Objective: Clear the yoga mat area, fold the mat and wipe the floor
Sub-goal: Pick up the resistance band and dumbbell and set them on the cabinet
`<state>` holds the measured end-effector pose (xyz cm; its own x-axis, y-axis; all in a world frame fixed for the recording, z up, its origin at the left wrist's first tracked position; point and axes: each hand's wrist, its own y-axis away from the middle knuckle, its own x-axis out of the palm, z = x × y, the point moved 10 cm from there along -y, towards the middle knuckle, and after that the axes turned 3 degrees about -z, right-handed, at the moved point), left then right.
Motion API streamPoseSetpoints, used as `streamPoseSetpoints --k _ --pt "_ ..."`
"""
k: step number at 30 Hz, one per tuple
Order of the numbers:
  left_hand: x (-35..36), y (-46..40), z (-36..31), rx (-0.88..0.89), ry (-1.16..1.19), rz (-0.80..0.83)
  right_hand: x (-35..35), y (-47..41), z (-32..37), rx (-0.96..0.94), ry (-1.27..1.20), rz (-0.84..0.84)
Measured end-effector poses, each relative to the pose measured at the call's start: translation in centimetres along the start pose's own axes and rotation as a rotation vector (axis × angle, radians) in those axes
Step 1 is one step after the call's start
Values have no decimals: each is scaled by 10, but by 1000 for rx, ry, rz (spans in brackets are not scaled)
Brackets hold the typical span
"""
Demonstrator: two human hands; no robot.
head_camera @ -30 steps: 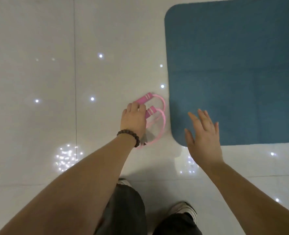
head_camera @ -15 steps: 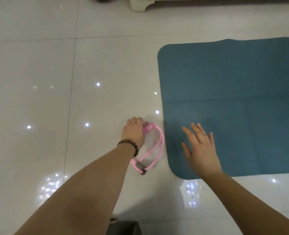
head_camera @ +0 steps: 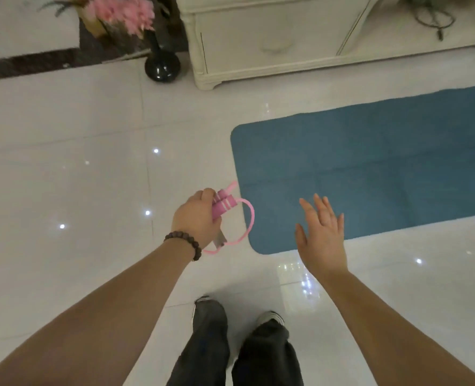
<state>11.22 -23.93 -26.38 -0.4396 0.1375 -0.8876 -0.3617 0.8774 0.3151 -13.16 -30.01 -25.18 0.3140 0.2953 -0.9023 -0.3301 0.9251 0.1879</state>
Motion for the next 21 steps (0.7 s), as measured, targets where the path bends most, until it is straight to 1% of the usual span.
streamPoseSetpoints --k 5,9,12,14,18,21 --pt "-129 56 -81 81 -12 -22 -148 54 17 130 -39 -104" --pt "-185 90 -156 174 -4 -36 -238 102 7 242 -45 -230" --pt "-201 112 -216 246 38 -42 -282 142 -13 323 -33 -323" --pt "-203 129 -259 330 56 -43 -304 173 -35 400 -18 -373" --pt "-188 162 -349 521 59 -9 -342 240 -93 578 -29 -482" --pt "-168 186 -412 620 54 10 -366 284 -141 675 -25 -538"
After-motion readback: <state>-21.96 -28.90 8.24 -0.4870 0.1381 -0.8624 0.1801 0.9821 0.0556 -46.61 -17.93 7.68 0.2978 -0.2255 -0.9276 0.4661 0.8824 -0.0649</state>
